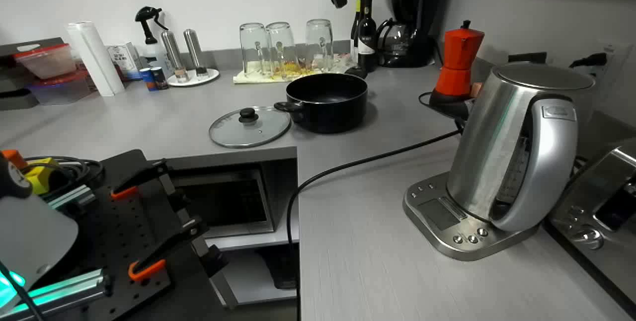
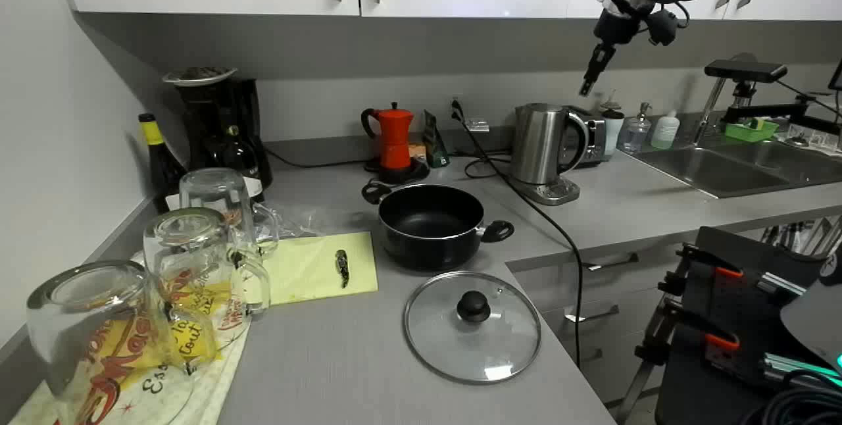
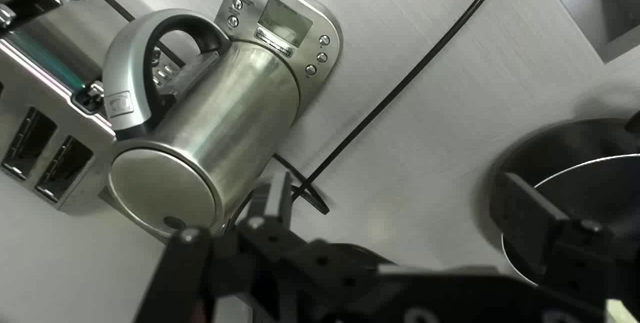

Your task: Put the lid on the pot

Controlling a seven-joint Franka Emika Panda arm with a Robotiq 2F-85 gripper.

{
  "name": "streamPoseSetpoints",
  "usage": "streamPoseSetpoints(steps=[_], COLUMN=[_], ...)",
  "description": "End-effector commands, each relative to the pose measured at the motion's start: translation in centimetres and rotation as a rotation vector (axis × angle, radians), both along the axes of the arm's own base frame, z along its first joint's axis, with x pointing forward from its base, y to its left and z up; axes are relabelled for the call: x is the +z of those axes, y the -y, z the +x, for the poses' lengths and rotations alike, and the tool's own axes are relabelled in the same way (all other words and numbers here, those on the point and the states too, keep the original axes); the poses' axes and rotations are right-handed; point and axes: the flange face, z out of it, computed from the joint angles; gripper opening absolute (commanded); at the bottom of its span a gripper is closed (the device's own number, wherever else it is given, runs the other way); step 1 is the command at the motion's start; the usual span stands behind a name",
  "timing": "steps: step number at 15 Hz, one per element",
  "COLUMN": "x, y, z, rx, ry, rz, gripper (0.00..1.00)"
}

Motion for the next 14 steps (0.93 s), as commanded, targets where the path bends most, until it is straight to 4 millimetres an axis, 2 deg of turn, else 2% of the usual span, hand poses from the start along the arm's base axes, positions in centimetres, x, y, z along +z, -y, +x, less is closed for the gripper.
streamPoseSetpoints(steps=[1,9,11,14], x=[0.0,-0.1,-0.6,-1.9], y=[0.0,-0.5,-1.7,-4.9], z=[0.0,0.0,0.0,-0.2], rx=[0.0,0.009,0.024,0.081], ry=[-0.001,-0.003,-0.017,-0.051], rz=[0.0,0.0,-0.012,-0.02], gripper=[1.0,1.0,1.0,1.0])
